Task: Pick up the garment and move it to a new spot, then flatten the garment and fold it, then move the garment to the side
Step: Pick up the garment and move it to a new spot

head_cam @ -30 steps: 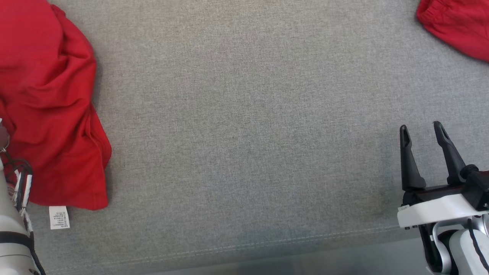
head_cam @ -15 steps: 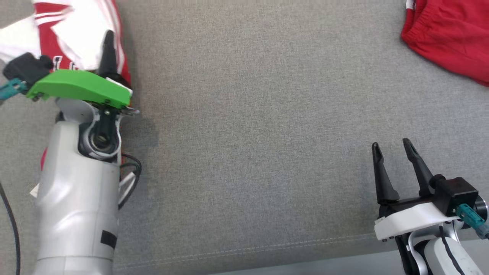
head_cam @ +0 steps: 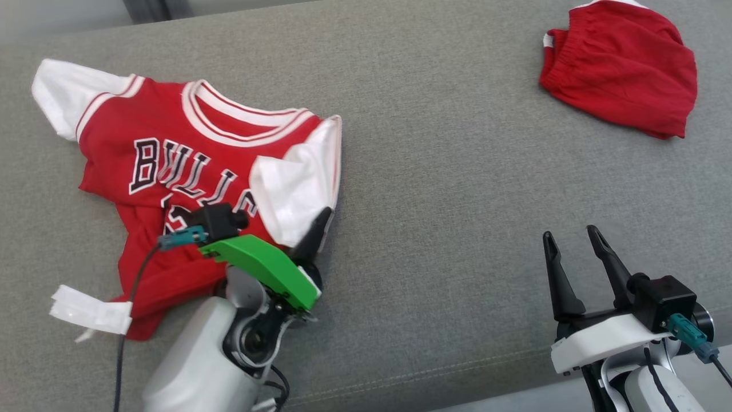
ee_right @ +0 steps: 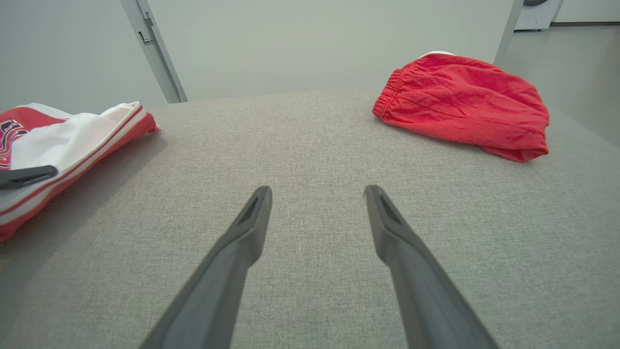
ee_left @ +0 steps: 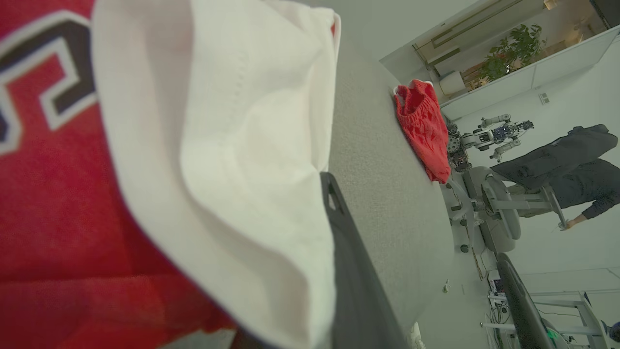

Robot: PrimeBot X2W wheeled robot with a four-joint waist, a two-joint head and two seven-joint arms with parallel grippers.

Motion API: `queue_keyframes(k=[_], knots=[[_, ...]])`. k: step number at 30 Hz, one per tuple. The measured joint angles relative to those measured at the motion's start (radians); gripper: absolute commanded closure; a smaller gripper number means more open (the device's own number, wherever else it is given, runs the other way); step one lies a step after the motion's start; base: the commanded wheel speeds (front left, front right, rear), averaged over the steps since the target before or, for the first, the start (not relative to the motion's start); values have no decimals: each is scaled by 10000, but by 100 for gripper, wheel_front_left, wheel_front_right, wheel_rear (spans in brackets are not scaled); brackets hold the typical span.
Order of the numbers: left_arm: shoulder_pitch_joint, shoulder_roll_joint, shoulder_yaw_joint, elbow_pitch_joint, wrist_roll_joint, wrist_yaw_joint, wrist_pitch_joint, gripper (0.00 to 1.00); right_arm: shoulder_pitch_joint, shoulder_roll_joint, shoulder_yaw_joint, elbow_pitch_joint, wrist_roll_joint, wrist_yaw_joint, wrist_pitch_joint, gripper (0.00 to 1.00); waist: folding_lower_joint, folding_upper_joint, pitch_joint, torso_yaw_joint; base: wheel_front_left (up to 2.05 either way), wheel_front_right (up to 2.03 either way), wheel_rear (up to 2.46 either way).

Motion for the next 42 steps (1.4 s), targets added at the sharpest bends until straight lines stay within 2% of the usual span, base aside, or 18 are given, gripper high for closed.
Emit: queue_keyframes(k=[2, 12, 16, 17, 18, 19, 20, 21, 28, 36, 42], knots=[[71, 8, -337, -240, -151, 2, -10, 100, -1, 2, 19, 0, 0, 2, 0, 0, 0, 0, -35, -76, 0, 0, 0], [725, 113, -3469, -1781, -430, 8, 125, 100, -32, -157, -88, 84, -2, 88, -2, 0, 0, 0, 24, -556, 0, 0, 0], [961, 151, -4031, -1868, -458, 171, 211, 100, -32, -174, -136, 88, 0, 88, 0, 0, 0, 0, 105, -526, 0, 0, 0], [961, 153, -4036, -1856, -397, 263, 159, 91, -32, -174, -138, 88, 2, 90, 0, 0, 0, 0, 130, -497, 0, 0, 0], [960, 157, -4040, -1835, -353, 337, 151, 62, -34, -171, -132, 88, 29, 92, 0, 0, 0, 0, 152, -461, 0, 0, 0], [960, 157, -4044, -1804, -318, 424, 121, 20, -43, -171, -123, 88, 71, 102, 2, 0, 0, 0, 171, -420, 0, 0, 0], [960, 159, -4042, -1787, -313, 500, -2, 20, -59, -171, -113, 84, 73, 132, 2, 0, 0, 0, 190, -375, 0, 0, 0], [960, 161, -4038, -1776, -267, 554, -92, 0, -80, -173, -92, 86, 71, 178, 4, 0, 0, 0, 208, -329, 0, 0, 0], [957, 167, -4194, -1812, -284, 838, -364, 0, -546, -207, 199, 77, 58, 391, 58, 0, 0, 0, 282, 15, 0, 0, 0], [953, 165, -4429, -2136, -849, 1051, -740, 0, -700, -165, 500, 265, 144, 692, 596, 0, 0, 0, 300, 491, 0, 0, 0], [941, 167, -4278, -2314, -953, 1152, -1085, 0, -419, -12, 242, 773, 765, 681, 961, 0, 0, 0, 349, 884, 0, 0, 0]])
